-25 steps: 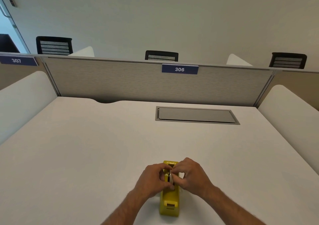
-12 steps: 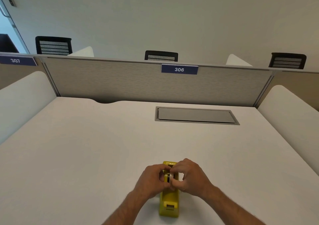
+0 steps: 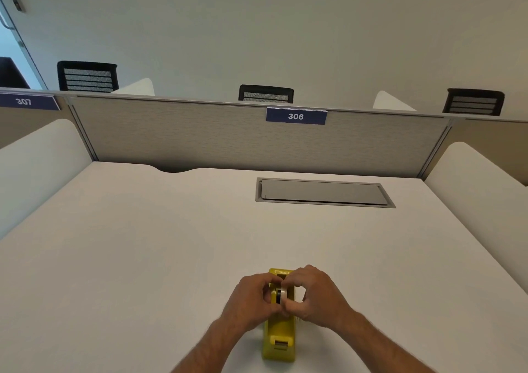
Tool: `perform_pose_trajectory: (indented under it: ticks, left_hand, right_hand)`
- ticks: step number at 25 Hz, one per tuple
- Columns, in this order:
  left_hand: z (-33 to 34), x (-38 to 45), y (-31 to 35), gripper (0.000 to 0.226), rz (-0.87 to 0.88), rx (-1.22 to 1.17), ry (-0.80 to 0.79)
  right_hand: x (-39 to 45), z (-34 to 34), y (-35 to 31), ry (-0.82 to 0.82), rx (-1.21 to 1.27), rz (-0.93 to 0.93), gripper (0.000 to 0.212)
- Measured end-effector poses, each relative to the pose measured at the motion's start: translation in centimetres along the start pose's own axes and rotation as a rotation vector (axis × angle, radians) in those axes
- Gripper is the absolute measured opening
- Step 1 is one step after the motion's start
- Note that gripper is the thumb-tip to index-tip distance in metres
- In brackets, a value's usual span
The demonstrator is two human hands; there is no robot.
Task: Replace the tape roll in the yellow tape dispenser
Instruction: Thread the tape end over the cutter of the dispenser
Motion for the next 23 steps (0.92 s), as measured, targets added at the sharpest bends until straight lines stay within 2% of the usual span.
perform_pose_trajectory:
  ticks: [7,12,17,23]
  left_hand:
    - [-0.02,0.01,0.1,0.062,0.006,-0.001,-0.008]
    - [0.04,-0.03,0.23,0.062,0.017,0.006,-0.003]
    - [0.17,0.0,-0.07,0.067,-0.004,0.01,-0.012]
    - [0.16,0.04,0.16,0.062,0.012,0.032,0.001]
  right_hand:
    - [0.21,-0.16,0.18,0.013,0.027,-0.011,0.018]
    - [0.06,0.05,0.1,-0.002,0.015,-0.025,0.026]
    - [0.33,-0.28,0.07,0.022,0.043,-0.039,0.016]
    - [-0.04,0.09,0.17,0.007,-0.002,-0.037,0.028]
Point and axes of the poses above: each hand's wrist, its own x-axis towards the middle knuckle, its own z-axis out of the palm, y = z × x, the point moved 9 cm from there along x, towards the middle knuckle, and after that the axes turned 10 degrees about -x, right-handed, at the moved point
